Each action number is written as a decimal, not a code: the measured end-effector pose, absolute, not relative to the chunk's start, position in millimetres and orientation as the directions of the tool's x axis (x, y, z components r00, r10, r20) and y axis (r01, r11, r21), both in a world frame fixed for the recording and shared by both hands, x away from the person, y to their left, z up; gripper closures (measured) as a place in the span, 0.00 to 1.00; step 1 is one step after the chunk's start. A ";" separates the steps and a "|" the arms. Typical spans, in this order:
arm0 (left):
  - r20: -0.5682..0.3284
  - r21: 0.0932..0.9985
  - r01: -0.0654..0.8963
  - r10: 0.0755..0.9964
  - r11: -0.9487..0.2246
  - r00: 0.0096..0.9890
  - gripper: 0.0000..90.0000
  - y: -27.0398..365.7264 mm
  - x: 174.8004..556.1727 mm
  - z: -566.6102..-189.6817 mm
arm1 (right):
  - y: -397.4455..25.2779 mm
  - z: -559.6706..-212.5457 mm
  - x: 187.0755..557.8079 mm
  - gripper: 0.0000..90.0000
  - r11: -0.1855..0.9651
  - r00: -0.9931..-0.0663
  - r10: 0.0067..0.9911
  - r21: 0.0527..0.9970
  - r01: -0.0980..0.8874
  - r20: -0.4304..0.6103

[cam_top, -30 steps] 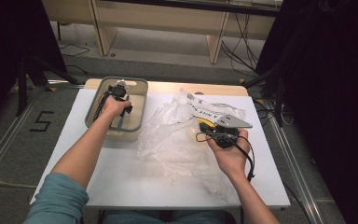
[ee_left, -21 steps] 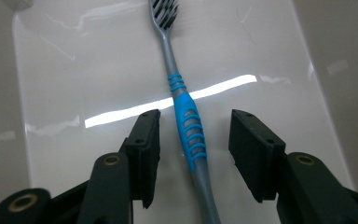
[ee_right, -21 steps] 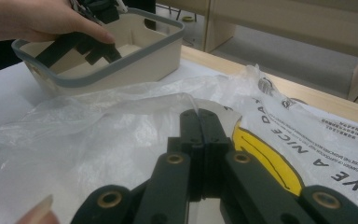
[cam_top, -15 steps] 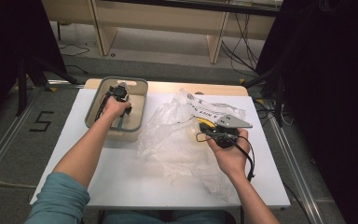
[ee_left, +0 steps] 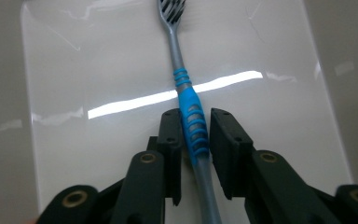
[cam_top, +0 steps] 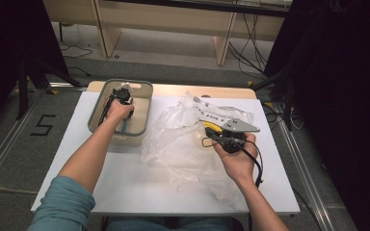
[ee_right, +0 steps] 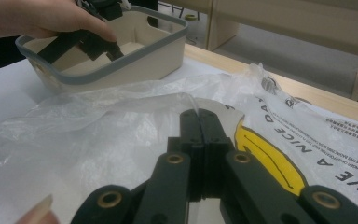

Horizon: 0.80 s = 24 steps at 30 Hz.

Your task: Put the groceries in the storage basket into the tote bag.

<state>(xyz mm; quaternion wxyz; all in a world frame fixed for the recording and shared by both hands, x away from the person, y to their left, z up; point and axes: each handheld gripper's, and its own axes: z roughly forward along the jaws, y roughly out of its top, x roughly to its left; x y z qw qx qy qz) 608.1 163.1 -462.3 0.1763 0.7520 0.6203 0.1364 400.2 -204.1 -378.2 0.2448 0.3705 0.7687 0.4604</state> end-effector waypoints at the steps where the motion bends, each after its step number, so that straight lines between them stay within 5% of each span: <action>1: -0.014 0.433 0.887 0.982 -0.164 0.188 0.83 163.0 607.9 -462.2 | -204.3 -378.1 400.3 1.00 0.302 -0.605 0.795 0.889 0.344 -0.035; 24: 0.043 0.428 0.877 0.974 -0.220 0.223 0.91 157.4 604.8 -461.2 | -204.7 -379.7 400.7 1.00 0.302 -0.607 0.794 0.888 0.346 -0.033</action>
